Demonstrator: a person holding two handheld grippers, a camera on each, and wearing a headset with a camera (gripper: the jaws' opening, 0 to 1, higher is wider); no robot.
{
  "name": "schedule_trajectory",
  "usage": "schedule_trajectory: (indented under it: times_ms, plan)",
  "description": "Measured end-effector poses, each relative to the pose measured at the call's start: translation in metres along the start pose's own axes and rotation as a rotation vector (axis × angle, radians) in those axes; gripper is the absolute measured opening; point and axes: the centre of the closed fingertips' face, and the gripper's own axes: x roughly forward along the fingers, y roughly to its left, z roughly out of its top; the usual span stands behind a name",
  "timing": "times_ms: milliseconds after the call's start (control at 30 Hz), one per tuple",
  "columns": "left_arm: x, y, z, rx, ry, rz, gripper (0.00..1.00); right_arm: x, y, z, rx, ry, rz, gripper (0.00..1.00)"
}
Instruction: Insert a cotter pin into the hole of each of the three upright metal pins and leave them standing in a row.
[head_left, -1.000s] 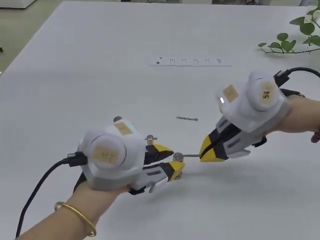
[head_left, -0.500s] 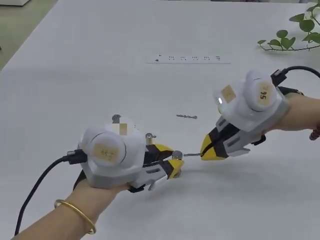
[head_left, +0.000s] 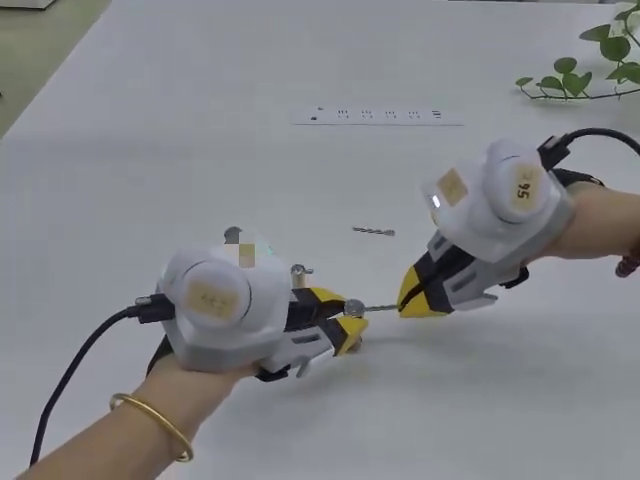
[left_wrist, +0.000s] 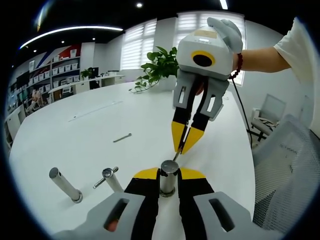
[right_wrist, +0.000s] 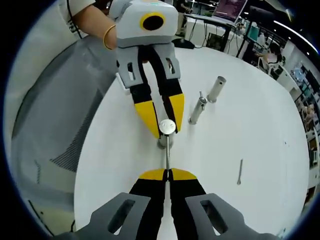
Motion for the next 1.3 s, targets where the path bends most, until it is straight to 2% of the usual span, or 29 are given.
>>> schedule_trajectory:
  times_ms: [600,1300]
  plan:
    - [-0.0003,-0.0008,-0.0005,0.005,0.0,-0.013,0.12,-0.0041,0.0008,0.0043,-0.017,-0.001,-0.008,0.03]
    - [0.001,-0.0007,-0.0006,0.009,0.004,-0.02,0.12,0.0002,-0.0061,-0.0017,-0.017,0.009,-0.011,0.03]
